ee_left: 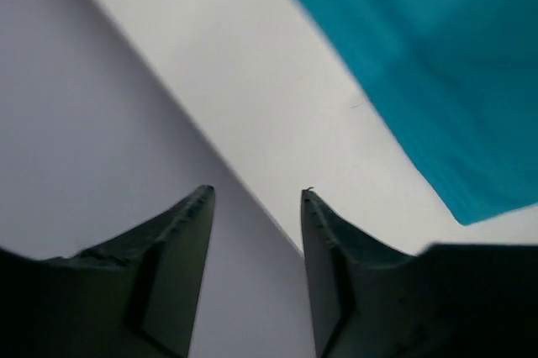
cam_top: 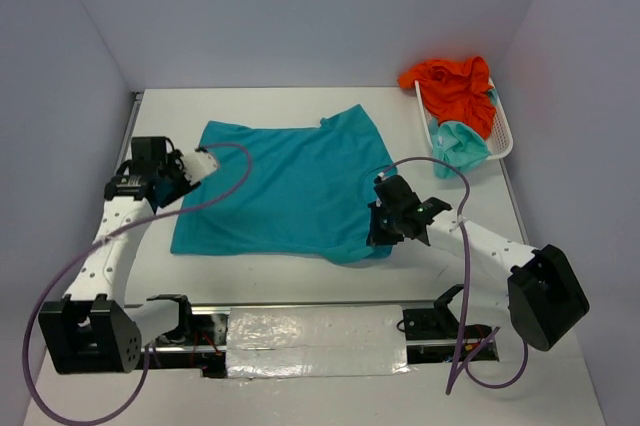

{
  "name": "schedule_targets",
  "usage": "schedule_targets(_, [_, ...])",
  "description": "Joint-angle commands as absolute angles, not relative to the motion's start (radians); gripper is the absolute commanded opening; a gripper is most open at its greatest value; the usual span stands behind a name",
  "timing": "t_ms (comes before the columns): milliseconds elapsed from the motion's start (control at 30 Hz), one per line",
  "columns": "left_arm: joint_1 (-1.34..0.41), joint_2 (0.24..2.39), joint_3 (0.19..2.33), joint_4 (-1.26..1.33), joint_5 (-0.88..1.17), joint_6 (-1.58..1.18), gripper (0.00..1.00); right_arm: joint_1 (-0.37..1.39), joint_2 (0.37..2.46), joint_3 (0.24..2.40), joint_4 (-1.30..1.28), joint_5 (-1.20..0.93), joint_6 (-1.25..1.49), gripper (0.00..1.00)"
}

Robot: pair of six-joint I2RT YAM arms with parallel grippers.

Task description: Fold and stack the t-shirts

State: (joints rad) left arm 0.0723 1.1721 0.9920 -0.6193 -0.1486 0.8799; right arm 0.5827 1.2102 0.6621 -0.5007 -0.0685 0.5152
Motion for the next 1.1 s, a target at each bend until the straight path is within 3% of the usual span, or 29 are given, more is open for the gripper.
schedule_targets(0, [0.049,1.166,0.852,-0.756,0.124,1.291,0.59,0.584,1.203,0.689,-0.447,-0.090,0.495,0.00])
schedule_targets(133, [0.064,1.013,0.597,-0.663,0.077,1.679,0.68,0.586,1.209,0.681,-0.431,-0.094,0.491,0.00])
schedule_targets(233, [0.061,1.014,0.572,-0.649,0.127,1.698,0.72,0.584,1.201,0.661,-0.413,-0.089,0.503,0.00])
schedule_targets(467, [0.061,1.170,0.595,-0.655,0.110,1.578,0.69,0.584,1.209,0.637,-0.387,-0.098,0.526,0.00])
schedule_targets(633, [0.058,1.140,0.549,-0.690,0.101,1.603,0.55,0.584,1.226,0.649,-0.399,-0.080,0.515,0.00])
schedule_targets(900, [0.060,0.976,0.565,-0.873,0.149,1.703,0.59,0.578,1.261,0.676,-0.417,-0.080,0.494,0.00])
schedule_targets(1067, [0.055,0.982,0.479,-0.772,0.097,1.655,0.58,0.574,1.267,0.696,-0.426,-0.078,0.489,0.00])
